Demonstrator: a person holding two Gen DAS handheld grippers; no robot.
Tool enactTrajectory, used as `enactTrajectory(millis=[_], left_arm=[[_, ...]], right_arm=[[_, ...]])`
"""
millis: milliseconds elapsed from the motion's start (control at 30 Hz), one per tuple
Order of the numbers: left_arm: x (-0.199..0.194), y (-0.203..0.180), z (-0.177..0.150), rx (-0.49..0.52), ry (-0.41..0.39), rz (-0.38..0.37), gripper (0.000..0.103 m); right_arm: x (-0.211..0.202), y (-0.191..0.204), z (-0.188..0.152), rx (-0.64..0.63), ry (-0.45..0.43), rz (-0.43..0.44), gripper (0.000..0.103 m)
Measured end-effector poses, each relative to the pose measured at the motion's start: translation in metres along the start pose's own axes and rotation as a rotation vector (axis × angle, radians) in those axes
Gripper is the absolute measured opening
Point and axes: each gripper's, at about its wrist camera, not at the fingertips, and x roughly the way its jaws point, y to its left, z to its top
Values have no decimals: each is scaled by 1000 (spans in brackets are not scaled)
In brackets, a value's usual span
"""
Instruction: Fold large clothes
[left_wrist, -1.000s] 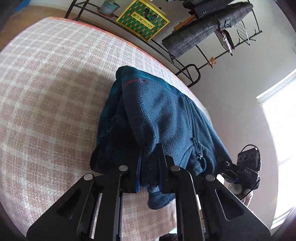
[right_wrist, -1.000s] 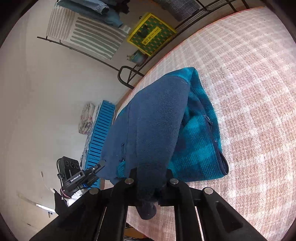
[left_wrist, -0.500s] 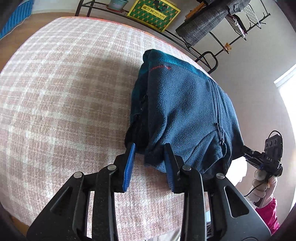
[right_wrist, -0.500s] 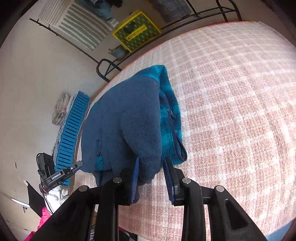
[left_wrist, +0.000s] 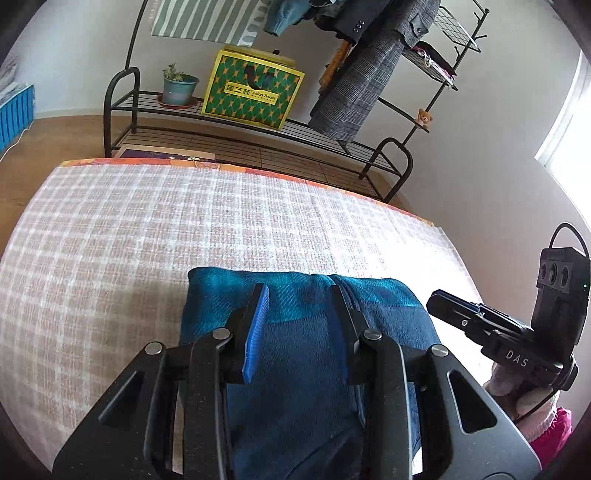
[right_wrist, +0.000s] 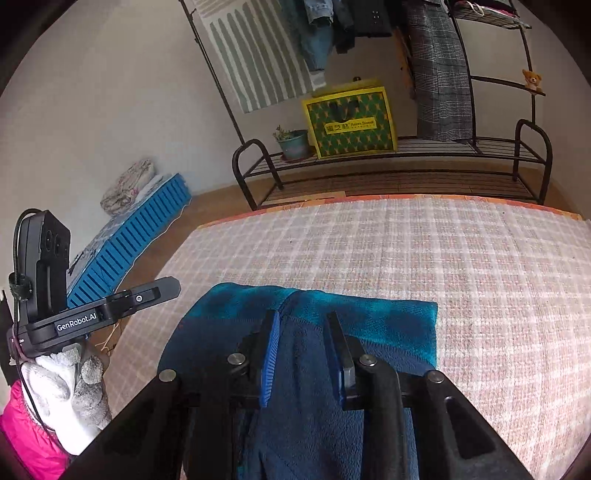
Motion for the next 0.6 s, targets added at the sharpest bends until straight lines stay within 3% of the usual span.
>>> enactTrajectory(millis=[133, 267, 333, 400, 500, 600], left_arm=[[54, 4, 1, -15, 93, 13, 31], [92, 28, -39, -15, 187, 21, 27], [90, 30, -57, 24, 115, -2, 27], [88, 24, -58, 56, 104, 15, 27], [74, 31, -46, -14, 120, -25, 27], [40, 47, -33, -43, 25, -6, 27]], right_arm=[[47, -8, -3, 12, 99, 4, 24], [71, -23, -37, 16, 182, 2, 18], [77, -28, -54, 0, 179, 13, 18], [76, -29, -50, 11, 190, 14, 18], [60, -28, -41, 22, 182, 27, 18], [34, -34, -36, 47, 141, 49, 18]])
